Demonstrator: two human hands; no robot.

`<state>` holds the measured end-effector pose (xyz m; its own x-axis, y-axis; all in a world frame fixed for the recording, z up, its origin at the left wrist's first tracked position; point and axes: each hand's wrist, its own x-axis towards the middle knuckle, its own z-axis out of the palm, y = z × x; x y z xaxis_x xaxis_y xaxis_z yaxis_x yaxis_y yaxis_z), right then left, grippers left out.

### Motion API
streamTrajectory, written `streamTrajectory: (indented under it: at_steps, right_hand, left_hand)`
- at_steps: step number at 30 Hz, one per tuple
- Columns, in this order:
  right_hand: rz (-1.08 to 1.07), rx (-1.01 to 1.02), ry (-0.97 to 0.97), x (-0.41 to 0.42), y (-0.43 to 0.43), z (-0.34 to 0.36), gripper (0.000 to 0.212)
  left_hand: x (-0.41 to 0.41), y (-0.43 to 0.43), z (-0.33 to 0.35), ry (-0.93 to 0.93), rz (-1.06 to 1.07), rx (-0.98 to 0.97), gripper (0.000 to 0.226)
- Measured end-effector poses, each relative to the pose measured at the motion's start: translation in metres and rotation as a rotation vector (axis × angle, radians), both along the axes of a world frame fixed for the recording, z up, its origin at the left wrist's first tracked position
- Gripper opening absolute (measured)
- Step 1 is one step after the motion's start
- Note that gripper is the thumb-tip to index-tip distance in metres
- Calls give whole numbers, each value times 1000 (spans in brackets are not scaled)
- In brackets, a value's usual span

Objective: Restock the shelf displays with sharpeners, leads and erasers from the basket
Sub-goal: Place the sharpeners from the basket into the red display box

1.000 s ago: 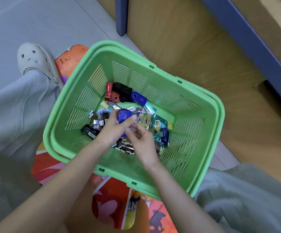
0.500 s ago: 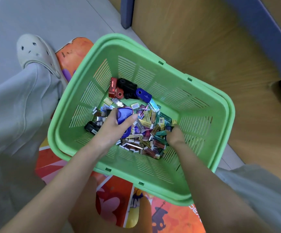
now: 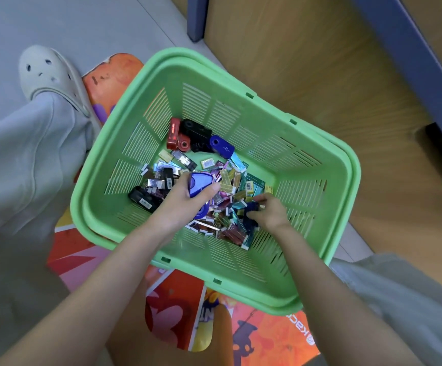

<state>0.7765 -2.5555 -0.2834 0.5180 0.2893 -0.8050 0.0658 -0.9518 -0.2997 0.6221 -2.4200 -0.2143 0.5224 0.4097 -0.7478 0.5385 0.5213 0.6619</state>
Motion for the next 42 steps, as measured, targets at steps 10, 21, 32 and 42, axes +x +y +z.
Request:
streamTrajectory:
  at_steps: [10,21,32,42]
  right_hand:
    - [-218,422,209,7,22,92,30]
    - [-129,641,261,-15,56,142,14]
    - [229,134,-35,5,1,19,93]
    - [673,-87,-170,-27,-8,-37,113]
  left_hand:
    - [9,1,9,25,-53,27,34]
    - [11,7,51,-200,-106,-165,52]
    - [-6,22,63,-184,22,-124,53]
    - [-8,25,55,-140,31,-120,48]
